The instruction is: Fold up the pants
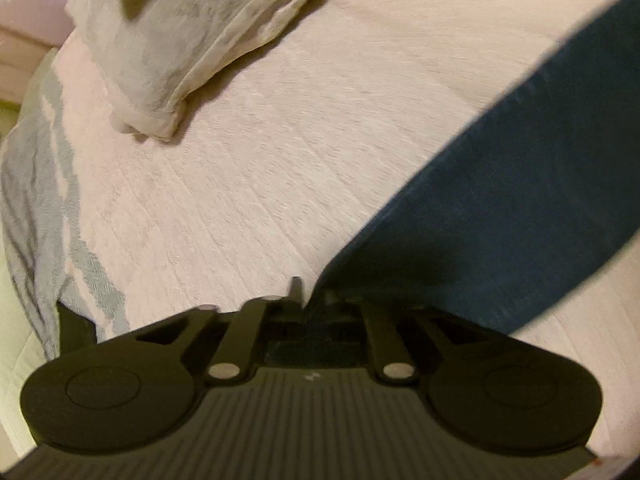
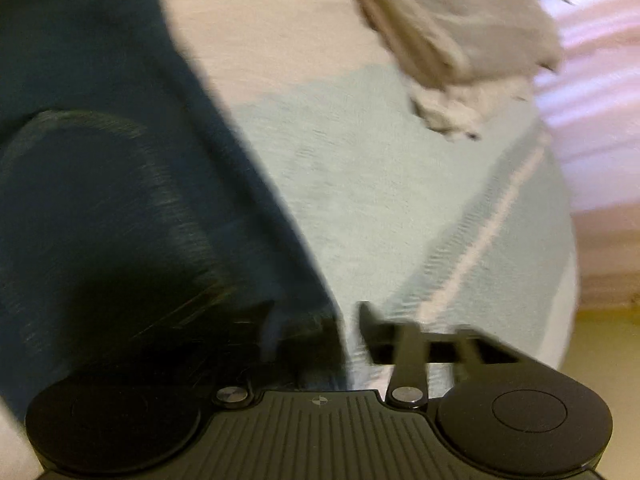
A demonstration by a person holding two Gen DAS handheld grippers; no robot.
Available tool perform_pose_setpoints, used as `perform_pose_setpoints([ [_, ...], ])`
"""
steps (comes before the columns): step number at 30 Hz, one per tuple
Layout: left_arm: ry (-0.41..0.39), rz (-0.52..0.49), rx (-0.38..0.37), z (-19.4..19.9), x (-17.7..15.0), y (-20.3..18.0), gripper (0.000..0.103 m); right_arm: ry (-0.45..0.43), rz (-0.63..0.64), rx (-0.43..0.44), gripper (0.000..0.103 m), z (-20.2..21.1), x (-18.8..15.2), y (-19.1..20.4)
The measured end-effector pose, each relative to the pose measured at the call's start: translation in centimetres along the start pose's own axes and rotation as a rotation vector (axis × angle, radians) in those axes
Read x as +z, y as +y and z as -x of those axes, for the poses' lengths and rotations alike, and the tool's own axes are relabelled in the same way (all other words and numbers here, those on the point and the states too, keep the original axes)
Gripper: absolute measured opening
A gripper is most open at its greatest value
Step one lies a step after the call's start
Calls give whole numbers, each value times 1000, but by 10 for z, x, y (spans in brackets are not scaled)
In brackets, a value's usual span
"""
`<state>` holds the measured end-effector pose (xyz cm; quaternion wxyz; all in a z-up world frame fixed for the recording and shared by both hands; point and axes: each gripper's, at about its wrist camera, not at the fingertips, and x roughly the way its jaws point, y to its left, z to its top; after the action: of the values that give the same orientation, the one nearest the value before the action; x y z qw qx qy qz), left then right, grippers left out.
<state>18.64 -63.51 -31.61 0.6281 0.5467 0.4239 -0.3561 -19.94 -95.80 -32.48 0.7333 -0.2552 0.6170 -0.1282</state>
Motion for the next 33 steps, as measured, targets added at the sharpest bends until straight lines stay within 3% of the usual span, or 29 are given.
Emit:
perform_pose_setpoints([
  [6, 2, 15, 61, -3, 4, -6, 17, 19, -350, -11, 49, 18, -33, -18],
  [11, -55, 69, 107, 19, -5, -7, 22, 31, -867, 29, 50, 66, -113, -12],
  [16, -110, 102, 135, 52, -9, -27, 26, 17, -1284, 103, 54, 85, -186, 28],
  [21, -145, 102, 106, 78, -12, -71, 27, -123, -1669, 202, 62, 90, -225, 58],
  [26, -159, 94, 17, 88, -11, -133, 29, -239, -1978, 274, 63, 66, -239, 71],
  [30, -161, 96, -36, 91, -3, -170, 29, -339, -2125, 329, 63, 54, -243, 73],
  [31, -162, 96, -48, 92, -2, -178, 29, -345, -2143, 327, 60, 51, -243, 72],
  [32, -160, 93, -56, 93, -2, -185, 29, -327, -2151, 314, 39, 51, -245, 71],
  [33, -161, 91, -59, 95, -2, -192, 29, -313, -2147, 312, 31, 52, -248, 71],
])
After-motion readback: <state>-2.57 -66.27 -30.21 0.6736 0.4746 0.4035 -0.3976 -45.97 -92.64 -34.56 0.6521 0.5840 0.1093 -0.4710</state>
